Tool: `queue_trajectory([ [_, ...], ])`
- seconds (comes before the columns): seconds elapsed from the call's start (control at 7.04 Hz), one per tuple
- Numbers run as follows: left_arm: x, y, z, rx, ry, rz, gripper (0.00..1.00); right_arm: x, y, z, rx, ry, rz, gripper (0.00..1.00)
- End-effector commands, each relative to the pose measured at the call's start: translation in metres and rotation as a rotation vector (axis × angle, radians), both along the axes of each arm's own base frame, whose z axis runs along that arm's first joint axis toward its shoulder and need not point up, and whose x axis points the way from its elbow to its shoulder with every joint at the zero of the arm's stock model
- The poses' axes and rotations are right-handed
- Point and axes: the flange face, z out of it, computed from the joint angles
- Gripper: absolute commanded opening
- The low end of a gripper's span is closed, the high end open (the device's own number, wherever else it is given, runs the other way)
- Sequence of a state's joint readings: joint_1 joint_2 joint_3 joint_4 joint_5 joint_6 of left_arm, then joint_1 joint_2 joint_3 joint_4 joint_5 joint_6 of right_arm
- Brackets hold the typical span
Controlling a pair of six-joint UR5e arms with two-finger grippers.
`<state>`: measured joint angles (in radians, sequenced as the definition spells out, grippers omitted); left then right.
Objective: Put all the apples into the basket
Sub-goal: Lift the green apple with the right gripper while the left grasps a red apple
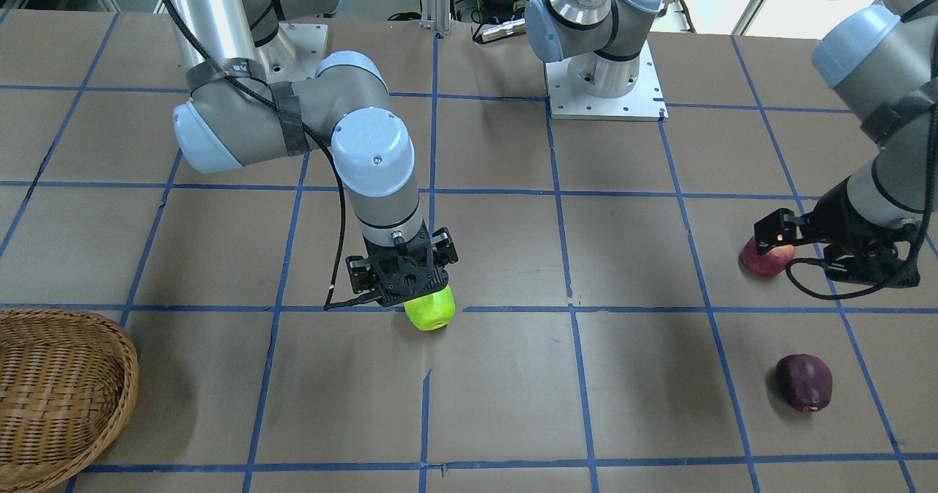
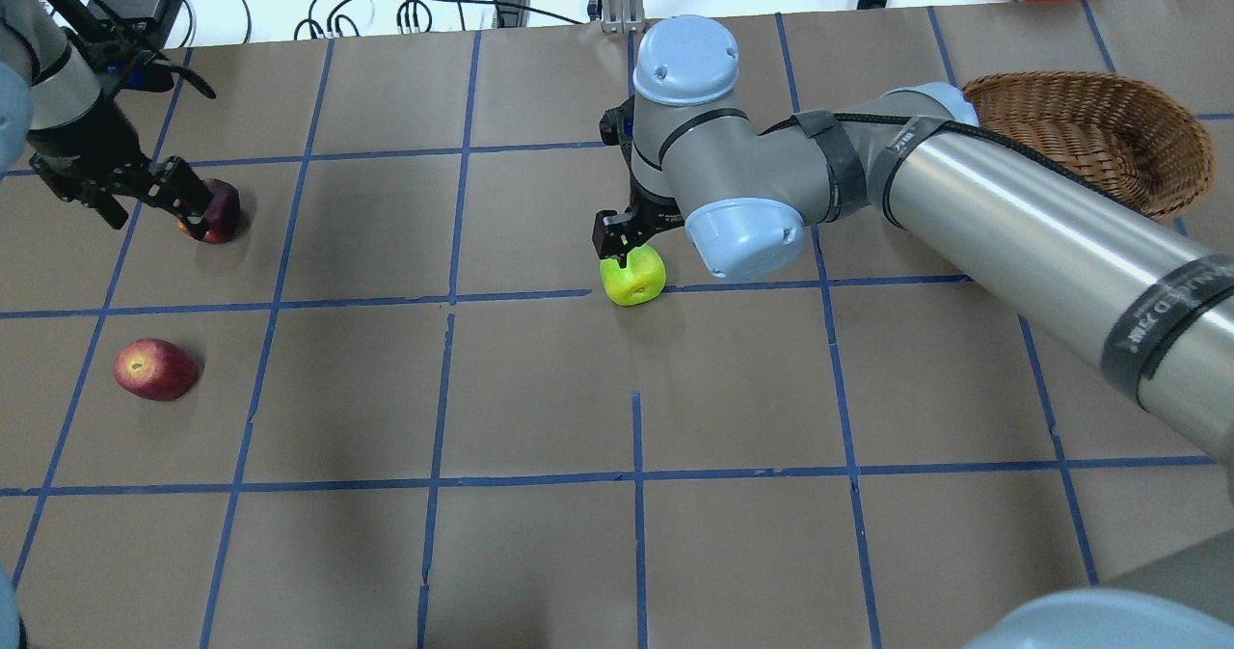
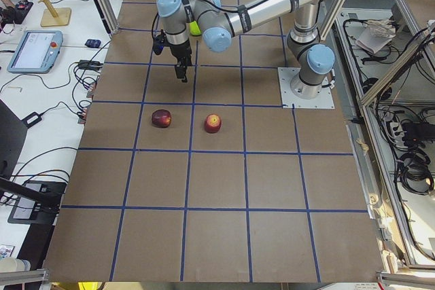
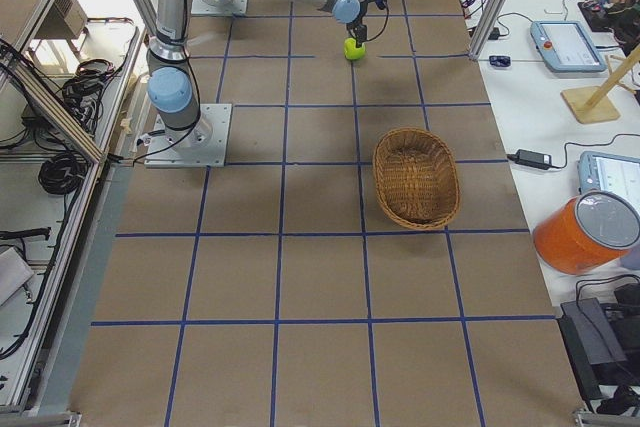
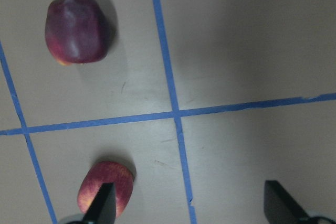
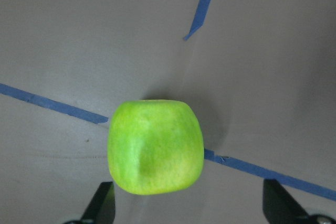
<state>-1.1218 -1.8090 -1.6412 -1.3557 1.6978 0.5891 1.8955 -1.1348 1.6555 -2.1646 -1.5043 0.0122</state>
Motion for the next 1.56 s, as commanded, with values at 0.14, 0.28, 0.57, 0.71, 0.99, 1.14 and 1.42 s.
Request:
queue_trajectory([
  [0.14,0.079,0.049,-0.088,0.01,0.033,-0.018,1.0,0.011,-0.01,-0.041,0.029,-0.049,0.001,1.0],
  [0.28,0.071,0.061,-0.124,0.031,0.055,-0.022,1.0,0.014,-0.01,-0.051,0.045,-0.08,-0.001,1.0],
  [0.57,0.071,0.063,-0.158,0.052,0.064,-0.017,1.0,0.015,-0.011,-0.076,0.083,-0.071,-0.01,0.99],
  [0.71,0.07,0.065,-0.173,0.078,0.075,-0.018,1.0,0.014,-0.012,-0.074,0.08,-0.072,-0.015,0.24],
  [0.99,0.071,0.065,-0.174,0.084,0.07,-0.019,0.97,-0.001,-0.024,-0.042,0.027,-0.07,-0.041,0.0],
  [1.14,0.071,0.065,-0.17,0.083,0.064,-0.019,0.39,-0.031,-0.038,0.003,-0.019,-0.039,-0.087,0.0],
  [1.42,0.06,0.059,-0.15,0.083,0.077,0.016,0.2,-0.201,-0.095,0.045,0.071,0.108,-0.304,0.0],
])
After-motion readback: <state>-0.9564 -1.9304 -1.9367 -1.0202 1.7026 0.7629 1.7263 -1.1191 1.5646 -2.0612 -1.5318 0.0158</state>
